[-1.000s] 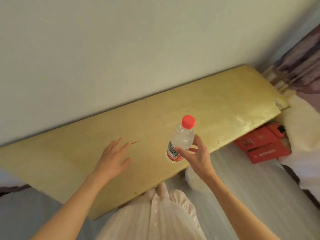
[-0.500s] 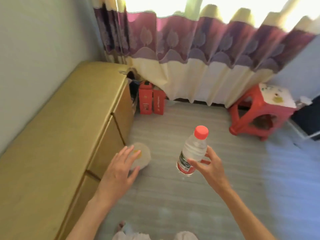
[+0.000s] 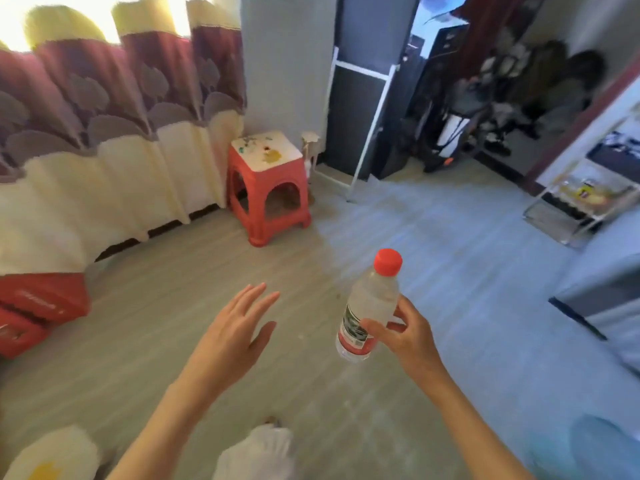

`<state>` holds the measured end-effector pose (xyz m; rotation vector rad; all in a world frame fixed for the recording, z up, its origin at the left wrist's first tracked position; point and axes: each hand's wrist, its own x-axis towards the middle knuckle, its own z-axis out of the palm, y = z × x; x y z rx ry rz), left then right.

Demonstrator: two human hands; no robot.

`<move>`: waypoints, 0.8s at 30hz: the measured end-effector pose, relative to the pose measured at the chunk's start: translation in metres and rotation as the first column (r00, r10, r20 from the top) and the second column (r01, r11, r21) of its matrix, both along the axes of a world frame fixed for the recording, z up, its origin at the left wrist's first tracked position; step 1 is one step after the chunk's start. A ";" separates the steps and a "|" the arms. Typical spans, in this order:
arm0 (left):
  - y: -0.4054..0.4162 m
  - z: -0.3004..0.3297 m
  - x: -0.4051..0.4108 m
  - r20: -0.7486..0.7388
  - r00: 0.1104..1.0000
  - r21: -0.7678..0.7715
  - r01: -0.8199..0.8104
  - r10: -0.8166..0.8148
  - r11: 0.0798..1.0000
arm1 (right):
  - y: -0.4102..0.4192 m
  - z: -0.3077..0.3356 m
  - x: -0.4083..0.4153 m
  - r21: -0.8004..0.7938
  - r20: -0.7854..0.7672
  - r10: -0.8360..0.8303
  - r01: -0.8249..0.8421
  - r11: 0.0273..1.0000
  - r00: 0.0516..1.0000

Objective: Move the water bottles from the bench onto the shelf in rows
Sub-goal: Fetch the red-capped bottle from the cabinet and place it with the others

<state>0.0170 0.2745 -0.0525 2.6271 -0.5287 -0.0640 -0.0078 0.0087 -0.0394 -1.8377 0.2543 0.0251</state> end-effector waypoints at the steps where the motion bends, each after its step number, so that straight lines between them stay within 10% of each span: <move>1: -0.020 0.002 0.023 0.003 0.999 0.013 0.050 -0.050 0.999 | -0.019 -0.002 0.008 0.013 0.003 -0.048 0.048 0.999 0.999; 24: -0.497 0.003 0.453 0.003 0.735 -0.054 0.677 -0.678 0.734 | -0.407 -0.004 0.278 0.085 -0.005 -0.726 0.723 0.685 0.688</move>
